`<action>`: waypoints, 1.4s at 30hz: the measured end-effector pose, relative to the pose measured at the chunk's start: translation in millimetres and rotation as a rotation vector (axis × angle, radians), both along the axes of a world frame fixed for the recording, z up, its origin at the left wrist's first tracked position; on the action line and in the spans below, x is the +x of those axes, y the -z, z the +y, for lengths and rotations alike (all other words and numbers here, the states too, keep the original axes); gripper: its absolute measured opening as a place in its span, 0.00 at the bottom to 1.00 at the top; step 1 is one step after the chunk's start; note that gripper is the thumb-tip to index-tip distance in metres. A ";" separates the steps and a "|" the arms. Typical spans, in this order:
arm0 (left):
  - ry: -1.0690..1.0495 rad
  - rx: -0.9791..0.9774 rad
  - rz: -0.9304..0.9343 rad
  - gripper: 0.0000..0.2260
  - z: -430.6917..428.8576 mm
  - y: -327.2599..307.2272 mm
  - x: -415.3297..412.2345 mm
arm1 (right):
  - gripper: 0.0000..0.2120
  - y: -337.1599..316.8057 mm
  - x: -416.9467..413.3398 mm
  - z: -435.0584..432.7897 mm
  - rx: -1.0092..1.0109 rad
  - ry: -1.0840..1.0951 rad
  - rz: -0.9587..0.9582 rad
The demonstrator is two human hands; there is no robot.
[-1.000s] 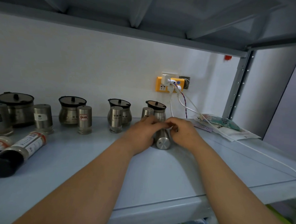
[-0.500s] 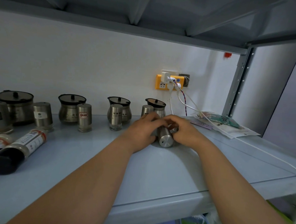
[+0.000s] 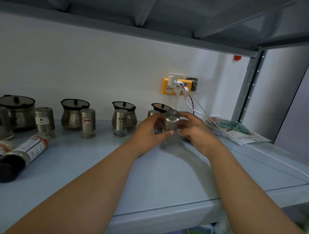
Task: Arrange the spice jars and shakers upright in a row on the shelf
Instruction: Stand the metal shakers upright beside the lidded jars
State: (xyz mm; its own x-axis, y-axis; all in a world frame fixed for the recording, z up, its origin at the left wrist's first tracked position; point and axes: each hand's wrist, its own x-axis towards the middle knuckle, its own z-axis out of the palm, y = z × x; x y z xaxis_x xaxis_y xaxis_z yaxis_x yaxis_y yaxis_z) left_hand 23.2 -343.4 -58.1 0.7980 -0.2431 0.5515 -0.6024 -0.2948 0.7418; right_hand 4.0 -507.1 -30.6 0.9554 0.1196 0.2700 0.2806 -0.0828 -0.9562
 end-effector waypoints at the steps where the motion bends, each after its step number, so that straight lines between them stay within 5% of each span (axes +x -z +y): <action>1: -0.019 -0.018 0.016 0.17 -0.6 -0.9 -0.5 | 0.27 -0.5 -0.9 0.3 0.008 -0.017 0.000; 14: 0.025 -0.336 0.289 0.16 -10.3 -5.9 0.6 | 0.16 3.1 1.7 3.4 0.028 0.060 0.012; 21: 0.002 -0.283 0.229 0.15 -9.3 -8.9 -1.4 | 0.15 4.8 -2.5 8.8 -0.010 0.056 -0.051; 31: 0.006 -0.234 0.307 0.16 -22.8 -10.7 -8.6 | 0.20 14.6 9.7 12.3 -0.332 0.405 -0.221; 42: 0.020 -0.165 0.334 0.14 -27.7 -9.9 -10.1 | 0.19 23.8 21.8 11.7 -0.403 0.431 -0.121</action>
